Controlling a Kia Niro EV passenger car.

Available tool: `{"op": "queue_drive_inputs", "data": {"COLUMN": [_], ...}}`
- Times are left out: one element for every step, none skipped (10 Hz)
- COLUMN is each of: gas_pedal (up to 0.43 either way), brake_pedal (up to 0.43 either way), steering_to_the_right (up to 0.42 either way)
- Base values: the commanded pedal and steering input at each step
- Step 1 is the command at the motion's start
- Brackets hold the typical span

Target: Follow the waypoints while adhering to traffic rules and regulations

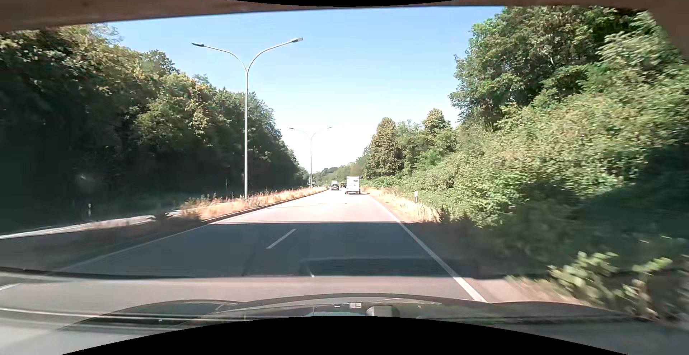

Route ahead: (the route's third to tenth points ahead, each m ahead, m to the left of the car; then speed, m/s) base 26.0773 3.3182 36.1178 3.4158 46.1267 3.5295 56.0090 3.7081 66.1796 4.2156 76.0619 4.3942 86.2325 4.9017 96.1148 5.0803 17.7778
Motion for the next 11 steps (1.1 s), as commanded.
{"op": "queue_drive_inputs", "data": {"gas_pedal": [0.157,0.157,0.157,0.157,0.157,0.157,0.157,0.157,0.157,0.157,0.157], "brake_pedal": [0.0,0.0,0.0,0.0,0.0,0.0,0.0,0.0,0.0,0.0,0.0], "steering_to_the_right": [-0.001,-0.001,-0.001,-0.001,-0.002,-0.001,-0.002,-0.002,-0.002,-0.002,-0.003]}}
